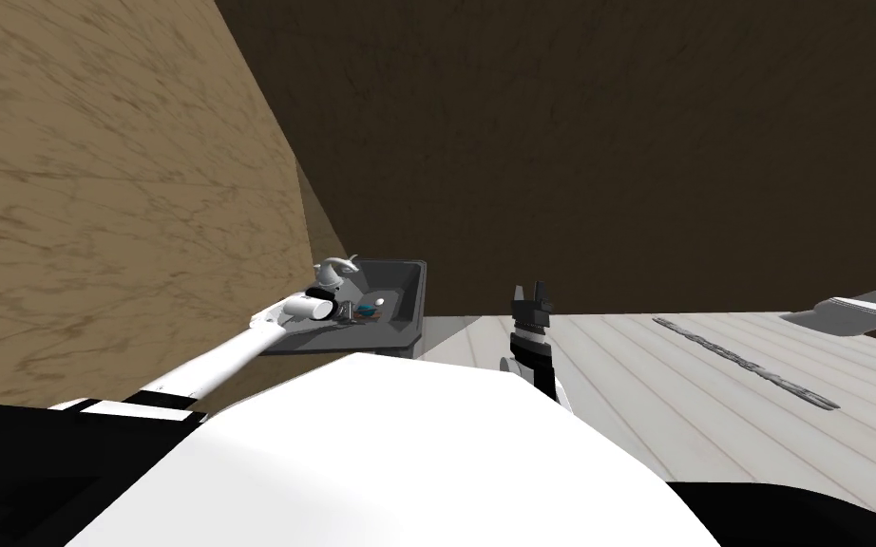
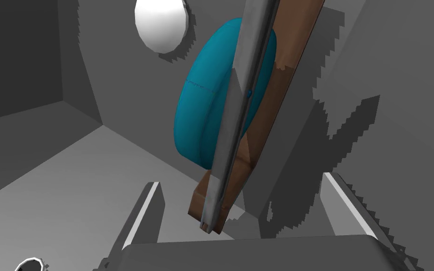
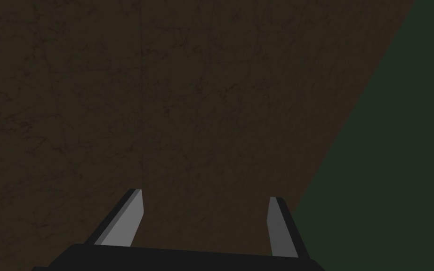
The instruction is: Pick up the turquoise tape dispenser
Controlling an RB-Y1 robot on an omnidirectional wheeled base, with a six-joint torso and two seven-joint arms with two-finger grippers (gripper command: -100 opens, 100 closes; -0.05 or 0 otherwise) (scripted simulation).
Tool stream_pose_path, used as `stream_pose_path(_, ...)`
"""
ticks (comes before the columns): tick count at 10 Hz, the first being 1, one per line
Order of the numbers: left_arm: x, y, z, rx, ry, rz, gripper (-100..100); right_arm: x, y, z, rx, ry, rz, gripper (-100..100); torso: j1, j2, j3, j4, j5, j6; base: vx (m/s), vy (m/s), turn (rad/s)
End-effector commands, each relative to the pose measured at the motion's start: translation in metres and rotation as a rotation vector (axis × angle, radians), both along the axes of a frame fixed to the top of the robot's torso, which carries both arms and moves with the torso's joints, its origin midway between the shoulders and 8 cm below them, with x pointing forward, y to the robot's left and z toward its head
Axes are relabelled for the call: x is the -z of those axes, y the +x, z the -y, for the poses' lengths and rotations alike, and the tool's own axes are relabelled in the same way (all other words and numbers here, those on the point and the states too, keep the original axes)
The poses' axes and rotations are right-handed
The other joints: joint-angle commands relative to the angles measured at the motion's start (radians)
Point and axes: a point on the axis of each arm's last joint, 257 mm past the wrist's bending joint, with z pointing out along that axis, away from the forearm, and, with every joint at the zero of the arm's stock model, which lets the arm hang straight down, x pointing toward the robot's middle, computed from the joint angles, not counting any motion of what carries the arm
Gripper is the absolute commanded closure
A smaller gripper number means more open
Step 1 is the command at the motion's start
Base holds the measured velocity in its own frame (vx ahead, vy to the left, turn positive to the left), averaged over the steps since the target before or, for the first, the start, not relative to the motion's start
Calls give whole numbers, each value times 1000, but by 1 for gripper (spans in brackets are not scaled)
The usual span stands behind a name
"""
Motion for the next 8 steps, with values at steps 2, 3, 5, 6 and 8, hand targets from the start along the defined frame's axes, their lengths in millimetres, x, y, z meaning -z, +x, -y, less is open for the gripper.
stream_pose_path(2, 3, -10, 3, 25, 2, -1, -100, 0, 0, 0, 0, 0, 0, 0, -1, 2, 1, -1, 0, -3, 29, -33, 100)
stream_pose_path(3, 3, -10, 3, 25, 2, -1, -100, 0, 0, 0, 0, 0, 0, 0, -2, 5, 1, -2, 2, -5, 13, -15, 46)
stream_pose_path(5, 3, -10, 3, 25, 2, -1, -100, 0, 0, 0, 0, 0, 0, 0, -1, 10, 3, -4, 6, -5, -9, 10, -30)
stream_pose_path(6, 3, -10, 3, 25, 2, -1, -100, 0, 0, 0, 0, 0, 0, 0, 0, 11, 3, -5, 7, -5, 9, -11, 31)
stream_pose_path(8, 3, -10, 3, 25, 2, -1, -100, 0, 0, 0, 0, 0, 0, 0, -2, 12, 3, -6, 8, -6, 0, 0, 1)
